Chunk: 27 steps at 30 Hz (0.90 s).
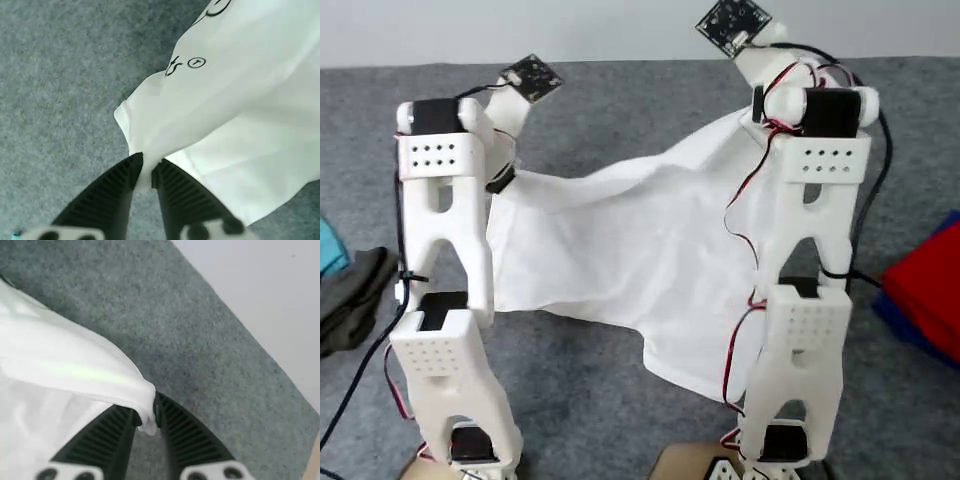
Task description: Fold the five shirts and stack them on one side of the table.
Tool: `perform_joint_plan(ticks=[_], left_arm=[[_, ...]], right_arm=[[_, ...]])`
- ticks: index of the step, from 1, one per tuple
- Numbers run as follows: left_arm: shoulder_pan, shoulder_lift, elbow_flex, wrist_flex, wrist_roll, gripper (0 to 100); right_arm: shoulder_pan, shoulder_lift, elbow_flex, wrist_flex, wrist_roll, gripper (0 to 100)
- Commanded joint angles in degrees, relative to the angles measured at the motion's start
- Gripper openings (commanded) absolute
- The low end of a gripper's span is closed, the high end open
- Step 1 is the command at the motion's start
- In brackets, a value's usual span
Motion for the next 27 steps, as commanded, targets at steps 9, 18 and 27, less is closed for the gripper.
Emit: perform_joint_plan(ticks=[9,18,27], left_arm=[[-1.8,-9.1,10.2,1.8,-8.4,0],[-3.7,-13.5,26.1,1.5,-17.5,0],[-6.9,-11.3,26.2,1.7,-20.3,0]], right_arm=[[-0.1,-32.1,44.8,2.4,-4.0,1.1],[-2.0,-47.5,72.9,2.4,-3.9,1.1],[-4.9,-61.8,94.5,2.3,-3.9,1.1]])
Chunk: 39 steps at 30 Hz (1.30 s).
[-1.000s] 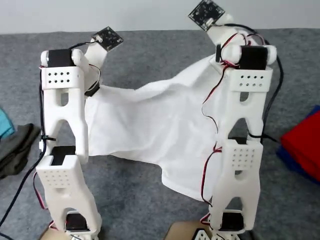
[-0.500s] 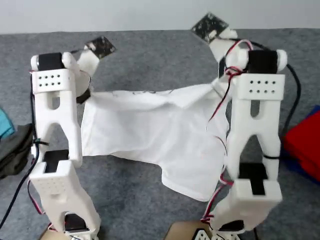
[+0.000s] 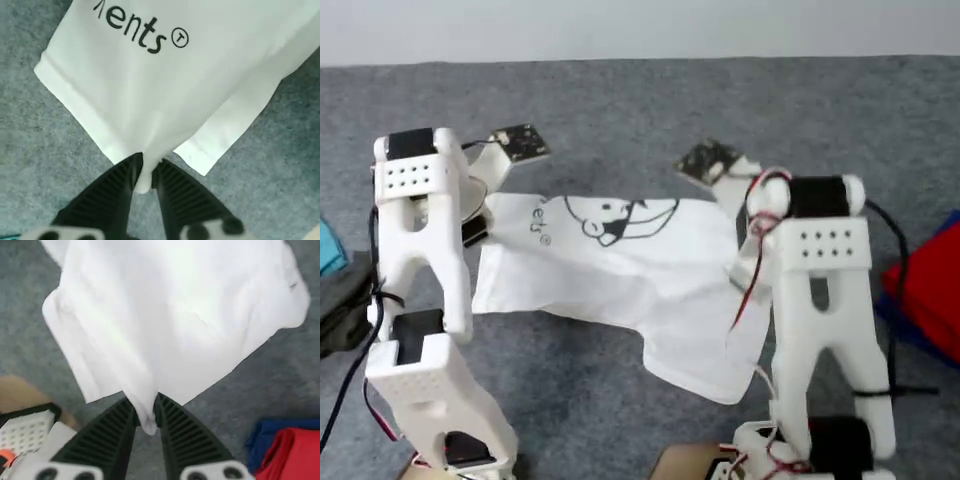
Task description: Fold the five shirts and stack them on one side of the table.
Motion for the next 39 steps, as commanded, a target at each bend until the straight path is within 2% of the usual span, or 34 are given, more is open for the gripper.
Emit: perform_joint_plan(ticks=[1,6,18,24,31,39], left_arm=[[-1.3,-1.6,0.4,1.7,-2.0,0],[-2.3,-1.8,2.9,1.7,-5.8,0],[-2.3,-1.2,6.0,1.4,-6.9,1],[-2.4,-1.2,6.0,-0.4,-6.9,4],[-3.1,-1.8,5.6,-0.5,-6.8,7],[-4.7,-1.8,1.8,-0.4,-6.8,8]], right_arm=[[-0.4,-7.1,4.8,2.3,-0.4,1.1],[-0.8,-12.7,12.3,2.3,-0.4,1.1],[-0.9,-20.0,26.2,2.2,-0.2,1.2],[-1.6,-20.1,26.3,2.0,-0.1,2.9],[-3.6,-20.2,26.2,2.1,-0.4,18.0],[-3.6,-19.7,18.9,2.2,-0.5,18.9]])
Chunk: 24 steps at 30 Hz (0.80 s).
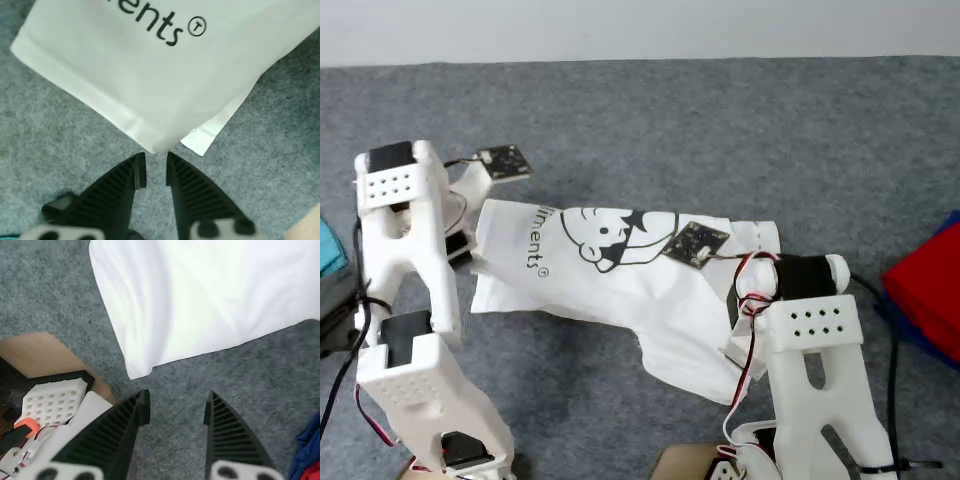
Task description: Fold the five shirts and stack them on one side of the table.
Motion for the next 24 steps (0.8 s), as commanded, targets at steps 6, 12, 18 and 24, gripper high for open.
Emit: perform_joint_plan(ticks=[6,12,18,24], left_arm=[[-0.2,-1.8,-6.7,-0.1,-0.1,8],[0.1,-1.8,-15.0,-0.1,6.2,8],[3.3,0.3,-17.6,-7.2,17.3,8],[6.9,9.3,-16.3,-17.7,28.7,1]], right_arm=[[0.0,-0.9,-9.0,-4.7,-6.4,18.8],[0.1,0.4,-8.0,-20.7,-13.5,17.6],[0.1,10.9,-8.4,-34.2,-14.8,1.9],[0.2,25.2,-12.4,-46.0,-14.8,0.9]])
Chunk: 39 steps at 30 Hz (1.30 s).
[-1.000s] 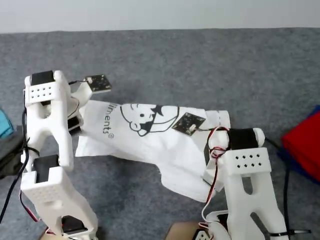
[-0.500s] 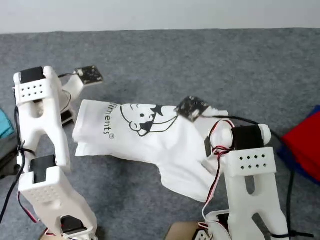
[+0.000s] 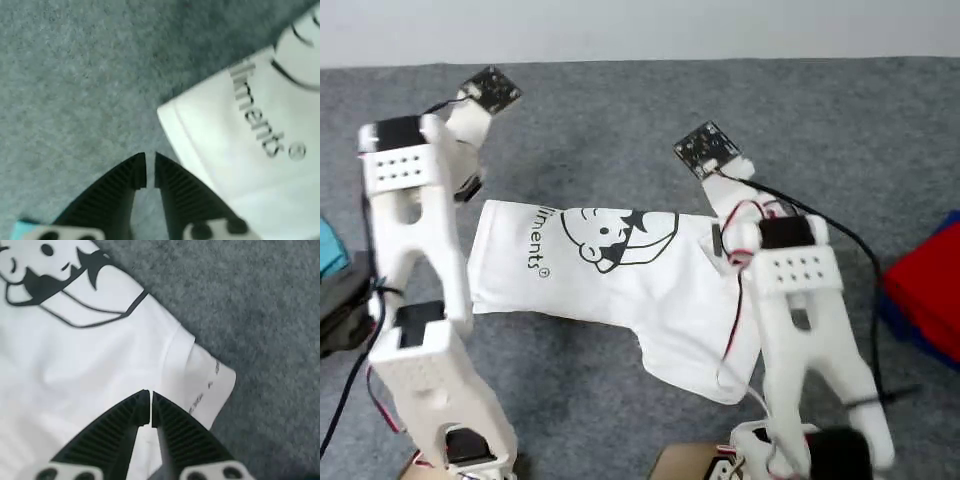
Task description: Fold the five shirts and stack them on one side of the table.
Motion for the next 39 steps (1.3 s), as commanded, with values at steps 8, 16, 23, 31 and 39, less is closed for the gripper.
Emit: perform_joint_plan(ticks=[8,16,23,31,39], left_arm=[[3.2,11.4,-0.7,-4.0,4.0,1],[2.9,15.6,-0.7,-4.2,3.8,1],[-0.4,22.2,-9.5,-3.3,3.9,1],[-1.6,28.8,-26.1,6.6,3.9,1],[0.3,28.7,-40.9,16.3,4.0,1]], right_arm=[[-0.1,24.7,-22.9,-3.9,-0.7,0.9],[2.9,42.1,-33.2,-3.9,-0.4,0.9],[8.1,48.2,-37.3,-3.8,-0.4,0.9],[7.5,45.5,-37.9,-3.8,-0.4,0.9],[2.5,37.1,-37.9,0.6,-0.4,0.9]])
